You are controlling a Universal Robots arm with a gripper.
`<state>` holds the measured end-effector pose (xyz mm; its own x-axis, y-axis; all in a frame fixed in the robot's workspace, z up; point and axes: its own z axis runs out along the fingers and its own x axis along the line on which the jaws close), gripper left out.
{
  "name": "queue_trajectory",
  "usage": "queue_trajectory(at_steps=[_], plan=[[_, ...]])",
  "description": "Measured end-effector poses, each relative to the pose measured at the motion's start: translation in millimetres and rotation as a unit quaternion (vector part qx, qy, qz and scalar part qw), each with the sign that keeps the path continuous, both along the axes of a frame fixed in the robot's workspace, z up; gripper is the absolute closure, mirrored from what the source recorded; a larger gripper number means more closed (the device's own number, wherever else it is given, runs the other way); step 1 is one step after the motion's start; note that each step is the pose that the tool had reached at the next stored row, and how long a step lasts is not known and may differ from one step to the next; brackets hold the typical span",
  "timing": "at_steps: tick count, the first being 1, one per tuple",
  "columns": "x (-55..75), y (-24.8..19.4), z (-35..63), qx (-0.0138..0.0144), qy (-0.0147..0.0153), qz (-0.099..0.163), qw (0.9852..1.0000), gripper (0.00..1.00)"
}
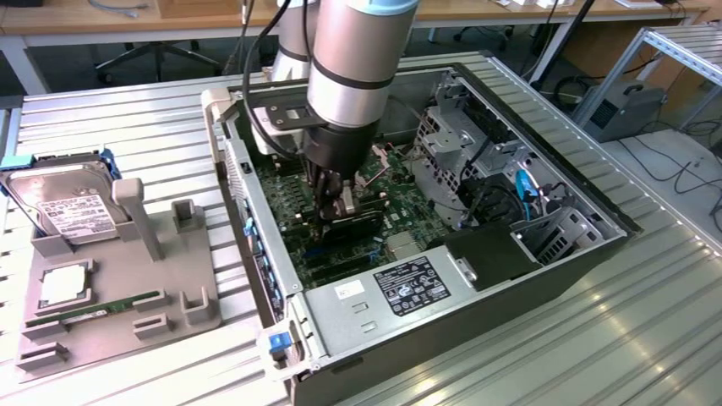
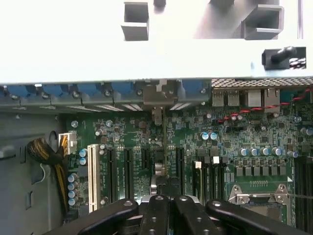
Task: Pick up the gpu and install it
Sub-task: 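Press down on the gpu until it lock into place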
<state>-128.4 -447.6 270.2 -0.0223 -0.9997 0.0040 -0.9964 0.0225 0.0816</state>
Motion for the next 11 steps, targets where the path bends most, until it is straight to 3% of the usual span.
queue_trajectory(at_steps=[11], plan=[[-5.5,0.2,4.1,0.0004,-0.0014,0.000,1.0000,0.89]])
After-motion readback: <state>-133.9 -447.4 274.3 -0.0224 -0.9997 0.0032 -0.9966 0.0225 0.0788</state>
